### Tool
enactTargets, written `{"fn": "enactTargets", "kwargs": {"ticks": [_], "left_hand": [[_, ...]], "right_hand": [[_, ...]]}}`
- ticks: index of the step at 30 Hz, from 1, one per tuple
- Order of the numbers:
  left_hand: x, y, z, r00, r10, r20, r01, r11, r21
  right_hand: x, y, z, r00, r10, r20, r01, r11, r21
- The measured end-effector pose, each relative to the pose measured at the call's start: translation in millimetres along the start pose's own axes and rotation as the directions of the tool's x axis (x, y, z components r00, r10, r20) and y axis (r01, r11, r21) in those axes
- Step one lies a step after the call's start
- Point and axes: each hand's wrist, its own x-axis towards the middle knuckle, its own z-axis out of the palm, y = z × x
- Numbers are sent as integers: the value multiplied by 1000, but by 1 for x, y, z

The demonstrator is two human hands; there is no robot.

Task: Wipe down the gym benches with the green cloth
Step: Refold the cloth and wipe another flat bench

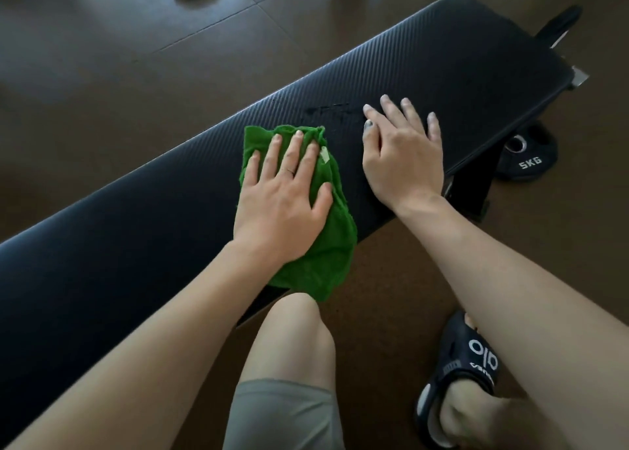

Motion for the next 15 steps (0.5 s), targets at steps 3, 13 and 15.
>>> {"fn": "enactTargets", "kwargs": {"ticks": [3,13,15], "left_hand": [[48,3,-3,999,-28,-20,27,999,-20],[-34,23,-2,989,118,88,-125,989,74],[-32,27,0,988,124,94,-135,982,130]], "right_hand": [[0,2,3,996,18,-84,-11,996,86],[-3,12,4,996,-7,-87,17,993,118],[-3,10,6,994,-6,-113,19,994,112]]}}
